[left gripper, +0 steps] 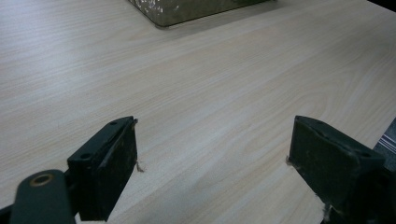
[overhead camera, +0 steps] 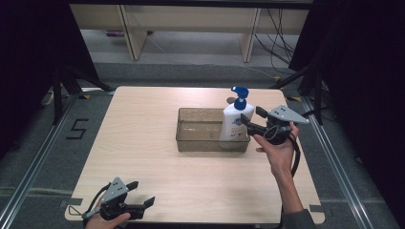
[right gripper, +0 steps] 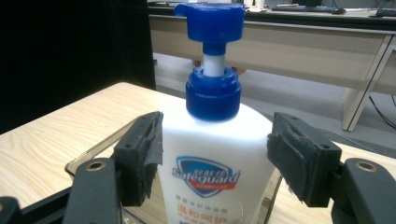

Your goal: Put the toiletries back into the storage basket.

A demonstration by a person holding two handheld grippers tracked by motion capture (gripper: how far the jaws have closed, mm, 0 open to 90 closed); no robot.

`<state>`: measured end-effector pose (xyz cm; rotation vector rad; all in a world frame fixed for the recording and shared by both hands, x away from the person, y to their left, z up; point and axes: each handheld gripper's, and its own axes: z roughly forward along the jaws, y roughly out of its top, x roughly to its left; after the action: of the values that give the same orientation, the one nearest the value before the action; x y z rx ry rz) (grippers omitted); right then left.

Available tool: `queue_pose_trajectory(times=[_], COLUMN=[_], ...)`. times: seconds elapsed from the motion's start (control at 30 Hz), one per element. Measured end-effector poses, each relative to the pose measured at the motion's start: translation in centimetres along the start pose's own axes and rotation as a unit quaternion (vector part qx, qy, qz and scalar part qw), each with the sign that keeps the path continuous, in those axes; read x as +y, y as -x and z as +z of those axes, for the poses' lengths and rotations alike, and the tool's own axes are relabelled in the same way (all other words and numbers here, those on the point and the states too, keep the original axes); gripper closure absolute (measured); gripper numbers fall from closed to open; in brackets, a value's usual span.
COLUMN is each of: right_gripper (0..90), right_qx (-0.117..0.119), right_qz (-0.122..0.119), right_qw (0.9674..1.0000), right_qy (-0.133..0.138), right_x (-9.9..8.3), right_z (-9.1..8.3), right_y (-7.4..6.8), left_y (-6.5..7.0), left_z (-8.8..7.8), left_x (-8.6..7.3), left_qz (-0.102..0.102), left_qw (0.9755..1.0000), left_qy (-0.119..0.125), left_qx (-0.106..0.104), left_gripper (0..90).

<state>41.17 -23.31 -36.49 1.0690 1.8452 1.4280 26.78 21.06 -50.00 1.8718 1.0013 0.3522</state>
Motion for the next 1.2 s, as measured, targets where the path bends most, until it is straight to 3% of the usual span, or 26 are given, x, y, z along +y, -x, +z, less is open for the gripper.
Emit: queue_pose_trajectory(times=[0.57, 0.7, 0.73, 1.03, 1.07, 1.1, 1.2], right_gripper=[34.5, 34.2, 34.2, 31.8, 31.5, 31.3, 30.4], right_qx=[0.001, -0.003, 0.002, 0.006, 0.005, 0.005, 0.003], right_qz=[0.008, 0.0, 0.01, 0.022, 0.012, 0.024, 0.02], right_qw=[0.9999, 0.9999, 0.9999, 0.9996, 0.9997, 0.9994, 0.9996], right_qy=[-0.01, -0.01, -0.012, -0.019, -0.021, -0.023, -0.022], right_x=[-1.6, -1.9, -2.1, -3.1, -3.2, -3.3, -3.5], right_z=[-1.4, -1.7, -1.7, -2.0, -2.0, -2.1, -2.2], right_y=[0.2, 0.3, 0.2, -0.1, 0.0, -0.2, -0.1], left_y=[0.1, 0.1, 0.1, 0.1, 0.1, 0.1, 0.1], left_z=[-0.1, -0.1, -0.1, -0.1, -0.1, -0.1, -0.1], left_x=[0.1, 0.1, 0.1, 0.1, 0.1, 0.1, 0.1], left_qz=[0.003, 0.001, 0.001, 0.0, 0.001, 0.001, 0.0], left_qw=[1.0, 1.0, 1.0, 1.0, 1.0, 1.0, 1.0], left_qy=[-0.005, -0.002, -0.003, -0.002, -0.002, -0.002, -0.002], left_qx=[0.005, 0.004, 0.005, 0.004, 0.004, 0.004, 0.004], left_gripper=[14.8, 14.8, 14.8, 14.8, 14.8, 14.8, 14.8])
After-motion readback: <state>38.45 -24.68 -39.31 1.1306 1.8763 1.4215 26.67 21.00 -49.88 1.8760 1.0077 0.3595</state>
